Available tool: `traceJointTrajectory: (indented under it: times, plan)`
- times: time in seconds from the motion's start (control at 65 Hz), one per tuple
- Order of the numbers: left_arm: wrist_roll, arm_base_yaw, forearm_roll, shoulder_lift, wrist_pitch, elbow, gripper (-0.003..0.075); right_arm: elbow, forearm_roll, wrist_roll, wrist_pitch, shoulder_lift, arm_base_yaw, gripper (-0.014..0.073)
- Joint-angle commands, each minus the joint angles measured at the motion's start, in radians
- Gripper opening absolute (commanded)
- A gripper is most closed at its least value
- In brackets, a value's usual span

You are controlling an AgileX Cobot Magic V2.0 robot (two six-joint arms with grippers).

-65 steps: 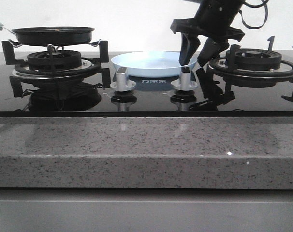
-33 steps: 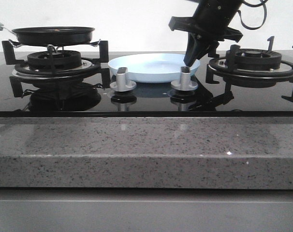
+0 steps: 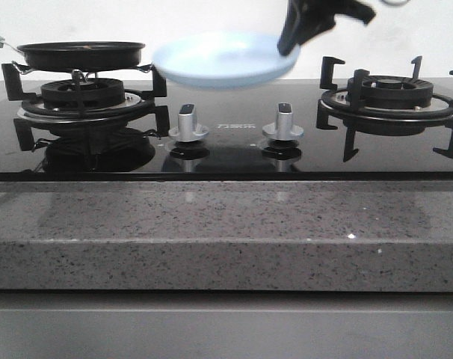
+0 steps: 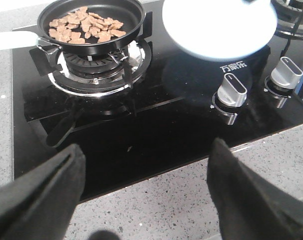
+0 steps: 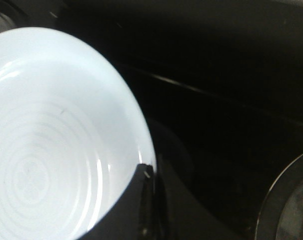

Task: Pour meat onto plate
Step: 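Lift the blue plate with the right gripper and hold it above the stove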

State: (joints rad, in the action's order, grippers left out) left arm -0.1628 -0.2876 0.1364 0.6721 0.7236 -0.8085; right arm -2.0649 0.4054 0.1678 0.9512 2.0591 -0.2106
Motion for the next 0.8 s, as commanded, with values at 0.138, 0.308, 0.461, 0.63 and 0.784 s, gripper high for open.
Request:
traceJointTrajectory:
  times: [0.138,0.308,0.461,0.63,0.784]
  plan:
    - [0.0,-0.007,0.016,0.006,-0.089,-0.026,0.051,0.189,0.045,0.039,-0.123,-0.268,-0.041,-0.0118]
    - [0.0,-0.007,0.016,0.006,-0.116,-0.026,0.051,0.418,0.045,0.062,-0.199,-0.406,-0.082,-0.0118]
    - [0.0,-0.007,0.016,0.006,-0.124,-0.026,0.051,0.566,0.045,0.062,-0.25,-0.49,-0.1,-0.0118]
    - [0.0,-0.007,0.016,0.006,-0.124,-0.026,0.0511,0.676,0.044,0.062,-0.259,-0.533,-0.1,-0.0118]
    - [0.0,-0.007,0.016,0.006,-0.124,-0.026,0.051,0.733,0.044,0.063,-0.274,-0.531,-0.1,-0.0118]
